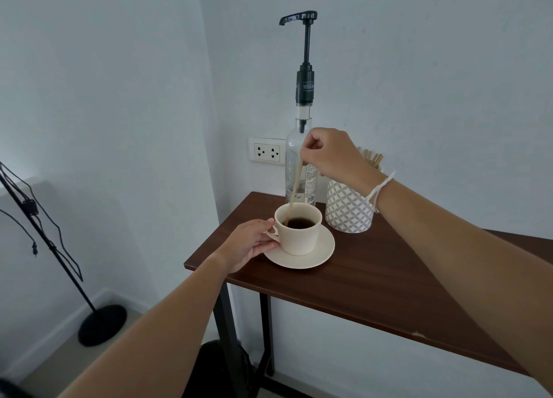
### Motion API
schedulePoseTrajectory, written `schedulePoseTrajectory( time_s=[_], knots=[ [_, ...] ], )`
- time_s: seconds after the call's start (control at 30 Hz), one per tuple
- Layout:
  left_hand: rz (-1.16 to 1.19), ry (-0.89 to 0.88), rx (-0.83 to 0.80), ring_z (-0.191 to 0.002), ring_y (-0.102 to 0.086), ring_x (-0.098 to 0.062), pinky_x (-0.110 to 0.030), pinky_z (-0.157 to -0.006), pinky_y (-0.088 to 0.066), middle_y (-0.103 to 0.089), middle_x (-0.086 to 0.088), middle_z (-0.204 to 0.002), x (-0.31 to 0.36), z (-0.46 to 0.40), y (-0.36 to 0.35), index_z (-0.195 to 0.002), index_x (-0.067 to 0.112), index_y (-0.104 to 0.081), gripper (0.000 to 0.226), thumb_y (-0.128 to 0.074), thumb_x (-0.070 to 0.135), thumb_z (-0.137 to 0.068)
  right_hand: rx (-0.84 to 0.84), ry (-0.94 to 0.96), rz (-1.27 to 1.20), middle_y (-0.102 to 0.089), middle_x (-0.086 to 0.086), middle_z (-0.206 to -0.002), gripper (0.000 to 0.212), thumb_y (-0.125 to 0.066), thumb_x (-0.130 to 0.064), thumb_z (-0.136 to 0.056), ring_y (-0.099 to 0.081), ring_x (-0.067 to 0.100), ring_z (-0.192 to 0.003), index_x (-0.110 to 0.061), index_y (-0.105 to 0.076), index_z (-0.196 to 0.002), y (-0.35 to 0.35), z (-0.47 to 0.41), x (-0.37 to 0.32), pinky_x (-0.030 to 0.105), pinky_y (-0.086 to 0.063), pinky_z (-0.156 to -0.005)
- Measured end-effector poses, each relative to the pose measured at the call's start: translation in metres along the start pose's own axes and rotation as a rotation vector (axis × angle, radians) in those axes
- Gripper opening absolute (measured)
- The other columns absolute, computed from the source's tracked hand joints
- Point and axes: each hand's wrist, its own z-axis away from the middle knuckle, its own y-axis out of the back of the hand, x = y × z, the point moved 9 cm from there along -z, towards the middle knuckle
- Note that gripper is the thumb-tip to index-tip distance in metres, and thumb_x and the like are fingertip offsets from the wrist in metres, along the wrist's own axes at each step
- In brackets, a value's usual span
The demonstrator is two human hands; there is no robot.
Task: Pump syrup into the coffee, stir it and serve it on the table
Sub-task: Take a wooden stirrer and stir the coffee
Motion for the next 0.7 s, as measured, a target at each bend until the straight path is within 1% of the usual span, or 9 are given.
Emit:
schedulePoseTrajectory(
  time_s=[0.07, 0.17, 0.27, 0.33, 0.37, 0.47, 0.57, 0.63, 0.7],
  knots=[
    [0.003, 0.004, 0.006, -0.109, -0.064, -0.025, -0.031, -0.089, -0.055, -0.06, -0.019, -0.124, 0.0, 0.0, 0.0, -0.103, 0.002, -0.058, 0.021, -0.055, 0.02, -0.094, 0.013, -0.016, 0.009, -0.072, 0.01, -0.081, 0.017, -0.055, -0.014, -0.078, -0.059, 0.016, -0.065, -0.001, -0.063, -0.083, 0.004, 0.0, 0.005, 0.04, -0.054, -0.068],
    [0.001, 0.008, 0.006, -0.11, -0.063, -0.025, -0.032, -0.09, -0.055, -0.06, -0.019, -0.125, -0.001, -0.001, -0.001, -0.101, 0.002, -0.059, 0.021, -0.056, 0.021, -0.093, 0.026, -0.053, -0.009, -0.071, 0.009, -0.076, 0.016, -0.056, -0.014, -0.077, -0.052, 0.007, -0.051, 0.0, -0.063, -0.082, 0.008, 0.001, 0.014, 0.036, -0.051, -0.063],
    [0.001, 0.008, 0.002, -0.111, -0.063, -0.026, -0.033, -0.091, -0.054, -0.06, -0.019, -0.125, -0.001, 0.0, -0.001, -0.096, 0.003, -0.059, 0.019, -0.056, 0.022, -0.093, 0.073, -0.085, -0.048, -0.07, 0.005, -0.074, 0.015, -0.055, -0.013, -0.077, -0.05, -0.002, -0.038, -0.001, -0.062, -0.081, 0.015, 0.002, 0.022, 0.023, -0.046, -0.052],
    [0.006, 0.01, -0.001, -0.11, -0.063, -0.026, -0.031, -0.088, -0.056, -0.061, -0.019, -0.123, -0.001, 0.001, -0.002, -0.092, 0.004, -0.059, 0.018, -0.055, 0.021, -0.093, 0.081, -0.112, -0.062, -0.069, 0.004, -0.073, 0.015, -0.055, -0.013, -0.078, -0.047, -0.001, -0.031, 0.0, -0.062, -0.081, 0.018, 0.003, 0.027, 0.013, -0.041, -0.041],
    [0.007, 0.007, 0.0, -0.109, -0.063, -0.025, -0.029, -0.086, -0.057, -0.061, -0.018, -0.121, 0.0, 0.001, -0.002, -0.088, 0.005, -0.058, 0.017, -0.055, 0.021, -0.094, 0.08, -0.124, -0.067, -0.069, 0.004, -0.071, 0.014, -0.055, -0.013, -0.078, -0.046, 0.0, -0.03, -0.001, -0.061, -0.08, 0.019, 0.004, 0.029, 0.01, -0.038, -0.038],
    [-0.005, -0.003, 0.005, -0.109, -0.063, -0.026, -0.026, -0.083, -0.057, -0.062, -0.017, -0.119, 0.001, 0.003, -0.002, -0.082, 0.006, -0.057, 0.02, -0.054, 0.021, -0.094, 0.095, -0.148, -0.085, -0.066, -0.001, -0.066, 0.008, -0.055, -0.012, -0.077, -0.045, 0.001, -0.028, -0.007, -0.058, -0.073, 0.022, 0.007, 0.034, 0.01, -0.038, -0.036],
    [0.0, 0.0, 0.002, -0.111, -0.063, -0.026, -0.028, -0.085, -0.057, -0.061, -0.019, -0.123, 0.0, 0.002, -0.002, -0.093, 0.005, -0.058, 0.017, -0.054, 0.02, -0.094, 0.116, -0.17, -0.091, -0.067, -0.001, -0.067, 0.01, -0.054, -0.013, -0.078, -0.045, 0.001, -0.03, -0.01, -0.057, -0.069, 0.025, 0.01, 0.038, 0.009, -0.038, -0.037],
    [0.006, 0.004, -0.004, -0.112, -0.062, -0.026, -0.029, -0.086, -0.057, -0.06, -0.02, -0.124, 0.0, 0.001, -0.002, -0.099, 0.004, -0.059, 0.017, -0.054, 0.02, -0.094, 0.132, -0.195, -0.098, -0.068, -0.002, -0.068, 0.009, -0.053, -0.014, -0.078, -0.047, 0.002, -0.032, -0.009, -0.058, -0.072, 0.027, 0.013, 0.042, 0.009, -0.039, -0.038],
    [0.006, 0.007, -0.007, -0.11, -0.063, -0.026, -0.028, -0.085, -0.057, -0.06, -0.02, -0.124, 0.0, 0.001, -0.001, -0.099, 0.005, -0.059, 0.016, -0.054, 0.019, -0.094, 0.145, -0.223, -0.099, -0.067, -0.004, -0.067, 0.012, -0.053, -0.014, -0.078, -0.049, 0.006, -0.038, -0.006, -0.06, -0.077, 0.028, 0.015, 0.047, 0.013, -0.042, -0.044]
  ],
)
